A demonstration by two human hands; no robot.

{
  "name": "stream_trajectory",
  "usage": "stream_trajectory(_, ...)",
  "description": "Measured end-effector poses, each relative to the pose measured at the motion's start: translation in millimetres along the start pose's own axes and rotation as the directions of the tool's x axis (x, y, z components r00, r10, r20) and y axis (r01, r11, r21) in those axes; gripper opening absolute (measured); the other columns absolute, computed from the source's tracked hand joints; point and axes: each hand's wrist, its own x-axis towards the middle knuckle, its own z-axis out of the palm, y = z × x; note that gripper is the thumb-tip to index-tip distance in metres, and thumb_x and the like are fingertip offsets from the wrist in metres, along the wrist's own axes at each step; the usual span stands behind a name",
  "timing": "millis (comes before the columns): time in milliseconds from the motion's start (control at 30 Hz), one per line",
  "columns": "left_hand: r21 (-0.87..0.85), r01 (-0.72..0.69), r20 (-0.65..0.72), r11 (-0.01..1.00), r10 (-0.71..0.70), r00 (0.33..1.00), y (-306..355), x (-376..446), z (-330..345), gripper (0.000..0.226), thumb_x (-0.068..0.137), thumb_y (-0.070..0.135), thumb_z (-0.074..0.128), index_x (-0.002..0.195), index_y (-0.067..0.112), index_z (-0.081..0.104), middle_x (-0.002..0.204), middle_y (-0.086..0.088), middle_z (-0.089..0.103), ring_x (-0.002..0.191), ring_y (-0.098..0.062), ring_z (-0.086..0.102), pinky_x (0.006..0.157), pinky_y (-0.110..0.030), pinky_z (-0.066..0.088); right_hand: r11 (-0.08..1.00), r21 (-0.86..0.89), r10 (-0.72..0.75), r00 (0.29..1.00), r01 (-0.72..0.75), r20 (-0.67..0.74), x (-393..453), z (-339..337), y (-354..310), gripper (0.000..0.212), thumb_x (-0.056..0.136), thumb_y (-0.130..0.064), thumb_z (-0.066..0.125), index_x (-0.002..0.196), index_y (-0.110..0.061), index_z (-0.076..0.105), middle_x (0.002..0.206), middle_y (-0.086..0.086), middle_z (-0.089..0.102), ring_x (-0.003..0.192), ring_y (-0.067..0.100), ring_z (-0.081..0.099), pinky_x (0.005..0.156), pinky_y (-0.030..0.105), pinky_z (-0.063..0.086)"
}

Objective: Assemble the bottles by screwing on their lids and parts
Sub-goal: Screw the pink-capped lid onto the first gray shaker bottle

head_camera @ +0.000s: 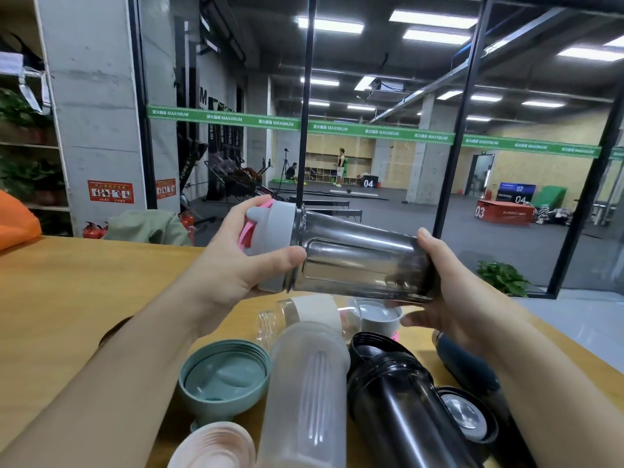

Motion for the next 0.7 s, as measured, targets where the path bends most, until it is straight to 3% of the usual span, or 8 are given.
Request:
stream_trajectory(100, -0.042, 0.043, -0.014, 0.998, -0.043, 0.999, -4.1, 3.6, 2.6, 0.083, 0.05, 0.032, 0.085, 0.124, 0.041, 0.049, 0.115, 0.001, 0.062, 0.096, -0.025, 0.066, 0.077, -0.053, 0.057, 0.994, 0.096, -0.051, 0.998, 0.053, -0.02, 3.6, 2.1, 0.9, 0.038, 0.097, -0.042, 0.04, 0.118, -0.011, 0.049, 0.105, 0.018, 0.056, 0.08, 0.025, 0.06, 0.065, 0.036, 0.052)
stream_trajectory(167, -0.069, 0.087, -0.026, 0.994, -0.089, 0.996, -6.2, 5.6, 3.9, 0.08, 0.054, 0.033, 0.083, 0.126, 0.037, 0.049, 0.119, -0.003, 0.063, 0.098, -0.028, 0.065, 0.073, -0.051, 0.058, 0.978, 0.169, -0.129, 0.991, 0.124, 0.019, 4.2, 1.2, 0.6, 0.035, 0.092, -0.025, 0.053, 0.126, -0.021, 0.044, 0.115, 0.018, 0.051, 0.09, 0.028, 0.059, 0.069, 0.037, 0.053)
stream_trajectory(200, -0.086, 0.105, -0.031, 0.991, -0.108, 0.994, -6.9, 6.2, 4.5, 0.078, 0.056, 0.034, 0.082, 0.126, 0.035, 0.05, 0.12, -0.005, 0.063, 0.098, -0.029, 0.064, 0.071, -0.048, 0.058, 0.967, 0.202, -0.171, 0.984, 0.158, 0.05, 3.9, -0.6, 0.6, 0.05, 0.08, -0.014, 0.063, 0.125, -0.025, 0.043, 0.116, 0.017, 0.049, 0.094, 0.028, 0.058, 0.073, 0.04, 0.052)
stream_trajectory(267, -0.118, 0.127, -0.036, 0.985, -0.132, 0.991, -7.4, 7.0, 4.3, 0.071, 0.059, 0.036, 0.078, 0.125, 0.033, 0.052, 0.12, -0.006, 0.064, 0.096, -0.029, 0.063, 0.067, -0.045, 0.058, 0.949, 0.239, -0.239, 0.964, 0.207, 0.113, 2.1, -4.2, 0.0, 0.069, 0.061, -0.004, 0.052, 0.126, -0.025, 0.043, 0.115, 0.015, 0.046, 0.099, 0.031, 0.055, 0.08, 0.044, 0.049)
stream_trajectory(333, -0.139, 0.132, -0.031, 0.982, -0.137, 0.99, -7.1, 7.4, 2.5, 0.067, 0.06, 0.037, 0.076, 0.123, 0.032, 0.054, 0.12, -0.008, 0.064, 0.093, -0.028, 0.063, 0.065, -0.043, 0.057, 0.935, 0.269, -0.282, 0.946, 0.232, 0.162, 1.0, -8.1, -0.4, 0.072, 0.058, -0.004, 0.043, 0.128, -0.024, 0.044, 0.116, 0.014, 0.047, 0.102, 0.033, 0.055, 0.083, 0.046, 0.05)
stream_trajectory(467, -0.149, 0.142, -0.014, 0.979, -0.145, 0.989, -6.7, 7.5, -1.7, 0.068, 0.059, 0.04, 0.076, 0.123, 0.03, 0.055, 0.119, -0.01, 0.064, 0.087, -0.028, 0.065, 0.065, -0.042, 0.057, 0.933, 0.26, -0.31, 0.925, 0.251, 0.22, 1.0, -17.0, 0.5, 0.069, 0.063, -0.007, 0.046, 0.129, -0.026, 0.048, 0.11, 0.011, 0.058, 0.098, 0.03, 0.06, 0.074, 0.037, 0.059)
stream_trajectory(633, -0.173, 0.151, -0.018, 0.973, -0.157, 0.987, -7.2, 6.9, 0.9, 0.068, 0.061, 0.039, 0.077, 0.123, 0.031, 0.053, 0.117, -0.007, 0.064, 0.086, -0.026, 0.066, 0.064, -0.043, 0.057, 0.95, 0.187, -0.284, 0.94, 0.249, 0.188, 6.8, -22.1, 3.4, 0.054, 0.071, -0.017, 0.052, 0.124, -0.026, 0.054, 0.111, 0.013, 0.062, 0.092, 0.026, 0.067, 0.069, 0.033, 0.059)
stream_trajectory(700, -0.157, 0.143, -0.023, 0.977, -0.149, 0.989, -5.6, 6.6, 2.2, 0.069, 0.062, 0.037, 0.084, 0.124, 0.031, 0.053, 0.119, -0.007, 0.063, 0.094, -0.029, 0.064, 0.063, -0.041, 0.057, 0.957, 0.166, -0.269, 0.944, 0.239, 0.191, 7.0, -20.5, 3.1, 0.036, 0.081, -0.022, 0.057, 0.117, -0.019, 0.058, 0.104, 0.011, 0.062, 0.082, 0.02, 0.069, 0.065, 0.029, 0.058)
